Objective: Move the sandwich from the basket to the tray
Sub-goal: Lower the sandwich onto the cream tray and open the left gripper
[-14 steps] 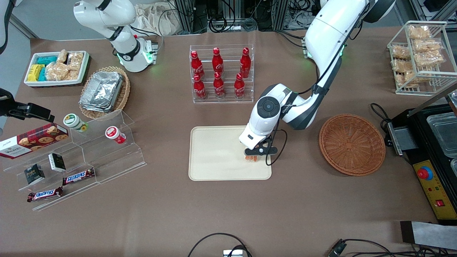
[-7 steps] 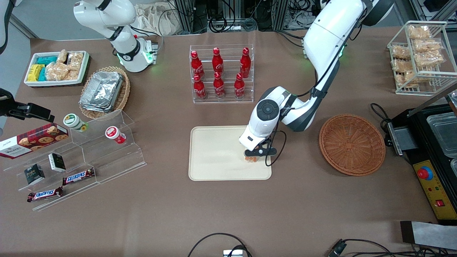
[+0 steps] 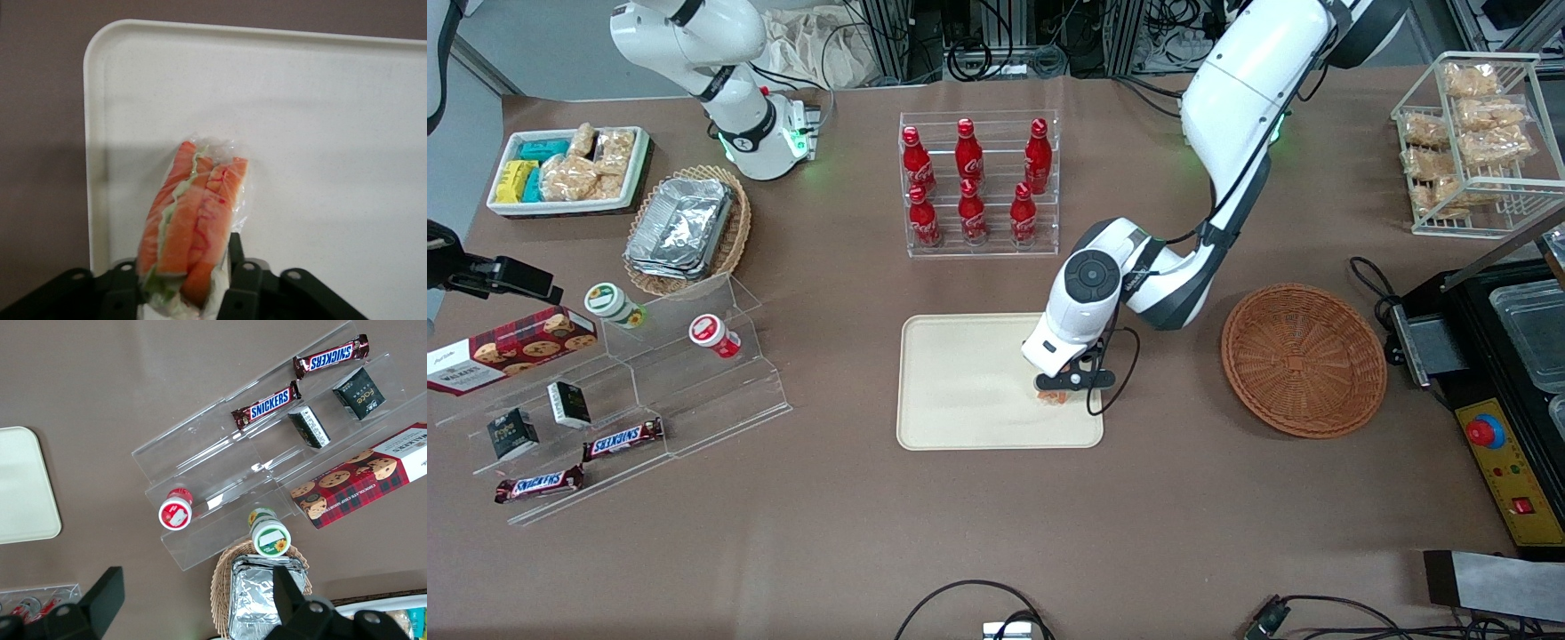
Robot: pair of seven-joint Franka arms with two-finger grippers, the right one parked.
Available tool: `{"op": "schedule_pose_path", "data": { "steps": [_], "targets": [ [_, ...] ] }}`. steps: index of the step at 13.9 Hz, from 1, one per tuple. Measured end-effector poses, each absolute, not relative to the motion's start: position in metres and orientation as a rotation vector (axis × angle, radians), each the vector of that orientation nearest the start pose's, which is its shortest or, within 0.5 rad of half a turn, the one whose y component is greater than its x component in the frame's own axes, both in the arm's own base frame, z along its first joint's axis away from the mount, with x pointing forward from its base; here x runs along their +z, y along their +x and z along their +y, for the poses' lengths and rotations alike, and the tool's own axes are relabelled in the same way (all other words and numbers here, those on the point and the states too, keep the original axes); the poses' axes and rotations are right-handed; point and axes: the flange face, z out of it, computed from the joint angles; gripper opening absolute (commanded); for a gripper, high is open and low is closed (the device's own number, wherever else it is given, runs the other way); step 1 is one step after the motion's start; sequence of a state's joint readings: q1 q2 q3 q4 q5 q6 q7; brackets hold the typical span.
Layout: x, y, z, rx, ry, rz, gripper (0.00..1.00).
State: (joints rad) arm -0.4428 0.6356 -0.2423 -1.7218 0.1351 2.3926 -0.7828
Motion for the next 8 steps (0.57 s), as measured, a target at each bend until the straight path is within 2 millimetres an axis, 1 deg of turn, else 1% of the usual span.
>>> {"op": "schedule_pose_path", "data": {
  "steps": [1,3,5,6,7,8],
  "targets": [
    [0.232,0.535,-0.415,-0.02,-3.214,-0.081,0.79],
    [0.235,0.538,-0.416,-0.033,-3.221,-0.084,0.85],
    [0.24,0.541,-0.417,-0.049,-3.227,-0.087,0.9],
    [0.241,0.543,-0.417,-0.055,-3.229,-0.089,0.91],
    [0.243,0.545,-0.416,-0.061,-3.231,-0.092,0.95],
    [0.246,0.547,-0.416,-0.069,-3.233,-0.097,0.97]
  ]
}}
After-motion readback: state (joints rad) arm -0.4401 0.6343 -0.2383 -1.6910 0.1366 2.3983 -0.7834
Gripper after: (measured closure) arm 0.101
